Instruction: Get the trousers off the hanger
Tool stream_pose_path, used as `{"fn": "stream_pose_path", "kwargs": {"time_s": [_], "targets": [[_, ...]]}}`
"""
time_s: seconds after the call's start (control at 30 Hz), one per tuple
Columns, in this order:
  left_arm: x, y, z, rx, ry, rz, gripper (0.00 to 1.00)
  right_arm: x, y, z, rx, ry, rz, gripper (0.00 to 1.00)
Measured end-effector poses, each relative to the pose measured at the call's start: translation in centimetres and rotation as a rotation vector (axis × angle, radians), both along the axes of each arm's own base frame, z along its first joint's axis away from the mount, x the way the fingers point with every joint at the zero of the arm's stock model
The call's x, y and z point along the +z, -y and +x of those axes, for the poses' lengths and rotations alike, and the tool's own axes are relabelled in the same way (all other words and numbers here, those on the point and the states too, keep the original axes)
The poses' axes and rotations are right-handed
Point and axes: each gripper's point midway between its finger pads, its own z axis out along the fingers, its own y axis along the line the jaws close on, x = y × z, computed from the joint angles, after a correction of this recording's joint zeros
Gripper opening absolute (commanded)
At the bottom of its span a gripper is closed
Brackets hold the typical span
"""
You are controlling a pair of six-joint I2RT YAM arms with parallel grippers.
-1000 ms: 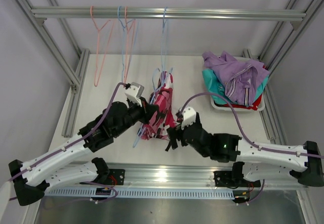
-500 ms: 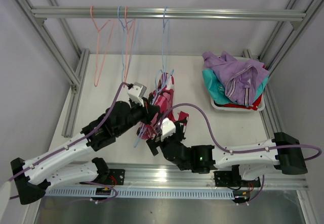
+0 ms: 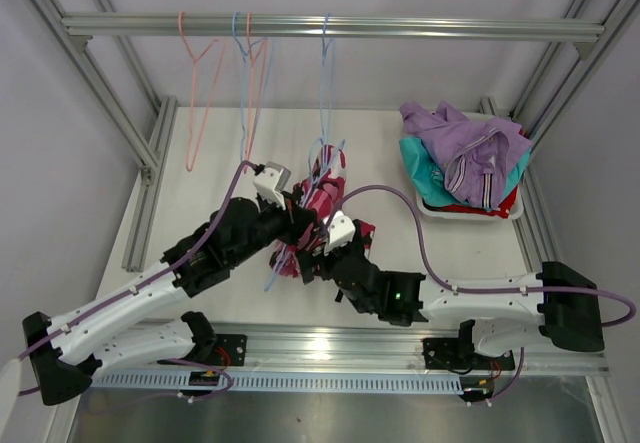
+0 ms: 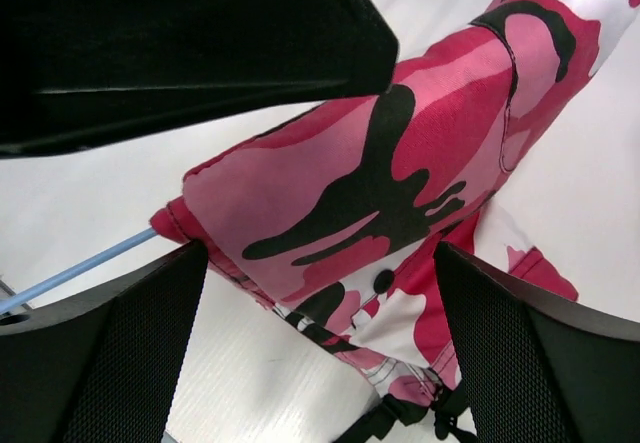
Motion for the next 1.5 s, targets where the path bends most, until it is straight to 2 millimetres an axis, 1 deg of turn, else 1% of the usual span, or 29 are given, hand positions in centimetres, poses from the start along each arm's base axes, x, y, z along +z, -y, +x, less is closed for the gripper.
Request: {"fn": "stream_pose_path", "kwargs": {"time_s": [0.13, 0.23, 0.33, 0.47, 0.57, 0.67, 0.77, 0.9, 1.03, 1.13, 1.23, 1.27, 1.37, 1.43, 1.47, 1.5], "targets": [[0.0, -0.1, 0.1, 0.002, -0.007, -0.007, 0.00, -0.8, 0.1, 0.7, 0.014, -0.015, 0.018, 0.99], [0.0, -0.2, 0.2, 0.001, -0.011, -0.009, 0.00, -1.5, 0.1, 0.8, 0.026, -0.029, 0.014, 1.00], [0.0, -0.2, 0.3, 0.003, -0.016, -0.014, 0.00, -1.6, -0.4, 0.1, 0.054, -0.040, 0.021, 1.00], [-0.1, -0.3, 0.5, 0.010, -0.025, -0.019, 0.00, -1.6, -1.0, -1.4, 0.106, -0.045, 0.029, 1.00], [-0.1, -0.3, 0.5, 0.005, -0.027, -0.021, 0.01, -1.5, -1.3, -1.6, 0.124, -0.048, 0.038, 0.99], [-0.1, -0.3, 0.5, 0.002, -0.027, -0.021, 0.00, -1.5, -1.3, -0.9, 0.111, -0.048, 0.045, 0.99], [-0.1, -0.3, 0.5, 0.000, -0.028, -0.021, 0.01, -2.1, -1.0, 0.2, 0.073, -0.045, 0.034, 1.00], [-0.1, -0.3, 0.5, 0.000, -0.029, -0.021, 0.01, -3.0, -0.3, 2.3, 0.014, -0.050, 0.017, 0.99], [-0.3, -0.2, 0.4, -0.003, -0.035, -0.017, 0.00, -2.9, 0.6, 4.3, -0.024, -0.052, 0.030, 0.99], [-0.4, -0.2, 0.5, -0.002, -0.037, -0.015, 0.01, -2.8, 0.9, 4.9, -0.032, -0.049, 0.031, 0.98], [-0.5, -0.1, 0.5, -0.002, -0.041, -0.013, 0.00, -2.7, 0.9, 5.2, -0.025, -0.040, 0.028, 0.87], [-0.5, -0.1, 0.5, -0.002, -0.041, -0.013, 0.00, -2.6, 0.8, 5.2, -0.019, -0.039, 0.033, 0.76], [-0.6, -0.1, 0.5, -0.001, -0.046, -0.016, 0.00, -2.1, 0.4, 5.3, -0.002, -0.035, 0.060, 0.63], [-0.6, -0.1, 0.5, -0.002, -0.047, -0.016, 0.00, -1.8, 0.1, 5.5, 0.012, -0.036, 0.086, 0.50], [-0.6, 0.0, 0.5, -0.005, -0.048, -0.016, 0.00, -1.6, -0.1, 5.5, 0.019, -0.037, 0.104, 0.40], [-0.6, 0.0, 0.5, -0.006, -0.048, -0.017, 0.00, -1.6, -0.3, 5.6, 0.023, -0.040, 0.121, 0.37]]}}
